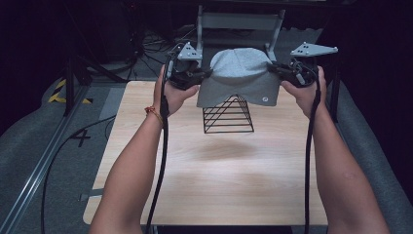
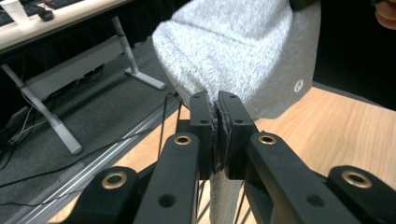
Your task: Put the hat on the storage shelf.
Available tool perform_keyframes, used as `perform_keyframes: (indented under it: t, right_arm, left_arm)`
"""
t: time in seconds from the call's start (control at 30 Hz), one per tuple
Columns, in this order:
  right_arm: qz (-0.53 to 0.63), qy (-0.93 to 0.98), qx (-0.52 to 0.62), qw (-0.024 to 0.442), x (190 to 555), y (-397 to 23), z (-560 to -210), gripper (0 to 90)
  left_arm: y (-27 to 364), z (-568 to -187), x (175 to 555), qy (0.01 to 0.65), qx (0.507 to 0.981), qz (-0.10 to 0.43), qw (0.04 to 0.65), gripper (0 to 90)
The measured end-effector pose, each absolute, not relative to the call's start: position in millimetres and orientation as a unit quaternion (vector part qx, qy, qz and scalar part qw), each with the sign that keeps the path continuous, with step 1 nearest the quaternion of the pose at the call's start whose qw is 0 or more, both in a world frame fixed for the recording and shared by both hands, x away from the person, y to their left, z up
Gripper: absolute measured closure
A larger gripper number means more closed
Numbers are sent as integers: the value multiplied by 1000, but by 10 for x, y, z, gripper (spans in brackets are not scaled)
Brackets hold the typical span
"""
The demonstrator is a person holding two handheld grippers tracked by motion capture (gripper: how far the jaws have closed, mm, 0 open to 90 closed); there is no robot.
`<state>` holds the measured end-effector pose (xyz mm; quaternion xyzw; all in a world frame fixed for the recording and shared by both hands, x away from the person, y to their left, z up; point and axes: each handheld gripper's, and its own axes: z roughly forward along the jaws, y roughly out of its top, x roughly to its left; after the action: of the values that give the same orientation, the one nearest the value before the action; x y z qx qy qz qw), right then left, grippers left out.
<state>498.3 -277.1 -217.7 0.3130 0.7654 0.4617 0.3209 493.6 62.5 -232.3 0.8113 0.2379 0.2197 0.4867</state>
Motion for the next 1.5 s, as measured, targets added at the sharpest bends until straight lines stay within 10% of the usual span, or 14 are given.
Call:
perform_keyframes:
  t: [0.9,1.2,1.5]
  right_arm:
    - [438,799,316,263,5100,-2760,-2884,798]
    - [441,817,312,201,5093,-2835,-3260,625]
    - [424,830,320,167,5150,-2835,-3574,558]
  left_arm:
    - [613,-3276,5202,268,830,168,460,887]
    - [641,-3718,5178,289,839,133,442,554]
    - [524,-4004,5226,284,852,109,426,497]
